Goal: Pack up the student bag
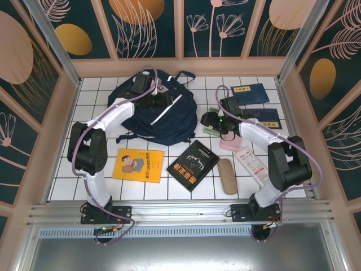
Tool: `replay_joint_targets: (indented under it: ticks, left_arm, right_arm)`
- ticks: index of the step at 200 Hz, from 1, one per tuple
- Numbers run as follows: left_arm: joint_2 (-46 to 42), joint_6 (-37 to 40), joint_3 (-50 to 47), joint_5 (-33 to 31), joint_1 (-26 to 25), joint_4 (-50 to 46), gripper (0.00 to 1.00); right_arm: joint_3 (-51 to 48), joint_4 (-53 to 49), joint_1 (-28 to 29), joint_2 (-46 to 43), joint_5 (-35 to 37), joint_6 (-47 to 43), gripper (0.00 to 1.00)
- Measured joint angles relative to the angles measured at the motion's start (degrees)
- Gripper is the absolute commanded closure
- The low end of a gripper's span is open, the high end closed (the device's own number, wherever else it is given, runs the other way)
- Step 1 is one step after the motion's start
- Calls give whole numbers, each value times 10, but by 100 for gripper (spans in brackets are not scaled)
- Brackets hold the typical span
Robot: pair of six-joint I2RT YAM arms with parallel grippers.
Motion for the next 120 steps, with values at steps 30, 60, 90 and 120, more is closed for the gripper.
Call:
replay_joint_targets:
  ticks: [30,60,90,120]
  left_arm:
    - [-90,-13,-83,-11,0,12,39]
    - [-255,-39,-216,-10,-28,33,40]
    - [-342,-75,-356,17,-142,78,39]
    - [-374,-123,-485,44,-216,82,36]
  right_arm:
    - [-14,-36,26,-2,26,-33,27]
    - [-43,-56,52,-18,37,-46,26]
    - [-50,-73,53,-19,54,-52,24]
    - [-50,-73,53,0,59,-60,22]
